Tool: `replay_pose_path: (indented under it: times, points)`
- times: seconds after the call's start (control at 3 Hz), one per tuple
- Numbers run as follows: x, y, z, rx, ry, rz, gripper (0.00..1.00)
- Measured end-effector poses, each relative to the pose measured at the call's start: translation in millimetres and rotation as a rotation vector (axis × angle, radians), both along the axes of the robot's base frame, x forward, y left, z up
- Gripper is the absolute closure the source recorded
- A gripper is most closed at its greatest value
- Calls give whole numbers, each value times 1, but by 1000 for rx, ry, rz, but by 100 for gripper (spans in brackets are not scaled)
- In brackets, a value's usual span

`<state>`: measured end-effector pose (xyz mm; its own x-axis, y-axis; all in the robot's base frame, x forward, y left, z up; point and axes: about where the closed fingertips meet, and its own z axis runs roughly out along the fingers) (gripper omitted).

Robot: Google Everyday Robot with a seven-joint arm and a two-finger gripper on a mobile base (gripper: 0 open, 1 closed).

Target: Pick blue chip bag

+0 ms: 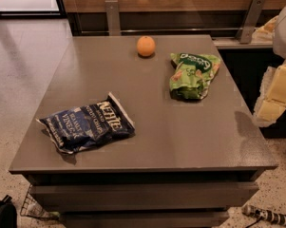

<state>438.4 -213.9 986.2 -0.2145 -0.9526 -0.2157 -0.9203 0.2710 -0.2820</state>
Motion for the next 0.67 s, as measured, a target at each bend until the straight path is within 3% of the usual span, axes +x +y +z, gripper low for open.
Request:
replay_pose_path:
  times: [0.67]
  points:
    - [5,10,-1,32,-12,32,0]
